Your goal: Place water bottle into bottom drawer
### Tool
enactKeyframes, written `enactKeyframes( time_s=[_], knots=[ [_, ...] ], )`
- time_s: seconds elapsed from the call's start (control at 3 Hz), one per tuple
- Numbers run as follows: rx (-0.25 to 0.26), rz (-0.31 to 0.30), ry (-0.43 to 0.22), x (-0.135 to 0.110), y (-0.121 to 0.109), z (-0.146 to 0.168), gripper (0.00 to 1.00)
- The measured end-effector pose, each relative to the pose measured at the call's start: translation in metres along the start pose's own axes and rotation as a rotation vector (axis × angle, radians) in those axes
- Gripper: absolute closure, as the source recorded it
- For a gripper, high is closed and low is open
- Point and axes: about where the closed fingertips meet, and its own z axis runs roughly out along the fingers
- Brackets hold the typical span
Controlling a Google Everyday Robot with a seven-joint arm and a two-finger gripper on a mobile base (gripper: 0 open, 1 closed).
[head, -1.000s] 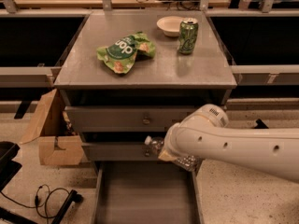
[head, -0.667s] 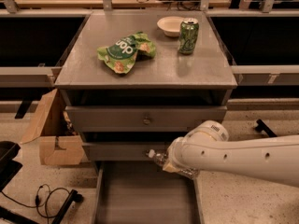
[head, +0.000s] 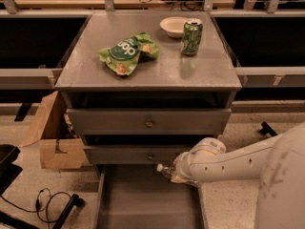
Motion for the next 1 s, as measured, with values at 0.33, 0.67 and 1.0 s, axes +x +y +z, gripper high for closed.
enactKeyframes(
  time_s=[0.33,0.67,1.0],
  knots=[
    [-0.025,-0.044,0.023,0.024,0.016,0.054,1.00],
    [-0.023,-0.036,0.021,0.022,0.016,0.058,1.00],
    [-0.024,-0.041,0.010,0.015,0.010,0.098,1.00]
  ],
)
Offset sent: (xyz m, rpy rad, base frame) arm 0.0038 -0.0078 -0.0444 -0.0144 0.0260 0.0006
